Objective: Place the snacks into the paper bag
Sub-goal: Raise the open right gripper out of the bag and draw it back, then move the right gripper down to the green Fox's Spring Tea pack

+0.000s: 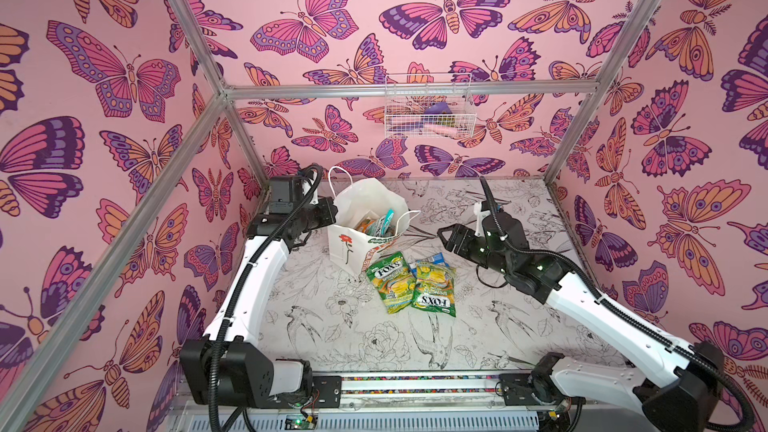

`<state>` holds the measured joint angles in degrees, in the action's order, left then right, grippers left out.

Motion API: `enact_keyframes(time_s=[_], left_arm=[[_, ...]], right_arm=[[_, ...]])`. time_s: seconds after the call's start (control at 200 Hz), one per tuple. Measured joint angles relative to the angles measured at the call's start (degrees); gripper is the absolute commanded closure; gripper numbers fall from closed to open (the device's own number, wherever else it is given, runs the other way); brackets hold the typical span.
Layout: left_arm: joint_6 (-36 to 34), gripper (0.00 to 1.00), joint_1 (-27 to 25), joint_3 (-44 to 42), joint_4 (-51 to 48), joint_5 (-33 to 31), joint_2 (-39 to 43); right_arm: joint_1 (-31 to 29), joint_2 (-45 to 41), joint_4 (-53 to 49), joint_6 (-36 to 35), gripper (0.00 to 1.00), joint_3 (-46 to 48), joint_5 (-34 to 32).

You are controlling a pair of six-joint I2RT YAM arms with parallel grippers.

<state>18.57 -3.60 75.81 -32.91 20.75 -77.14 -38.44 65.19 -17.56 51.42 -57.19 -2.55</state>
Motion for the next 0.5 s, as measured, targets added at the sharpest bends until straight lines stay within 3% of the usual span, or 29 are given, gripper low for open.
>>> enact_keyframes(time_s=[0.501], left_arm=[[0.0,1.00,0.3,0.0,0.0,-0.2,0.0]], right_arm=[[0.9,-0.5,-0.2,4.5,0.23,9.9,5.5]])
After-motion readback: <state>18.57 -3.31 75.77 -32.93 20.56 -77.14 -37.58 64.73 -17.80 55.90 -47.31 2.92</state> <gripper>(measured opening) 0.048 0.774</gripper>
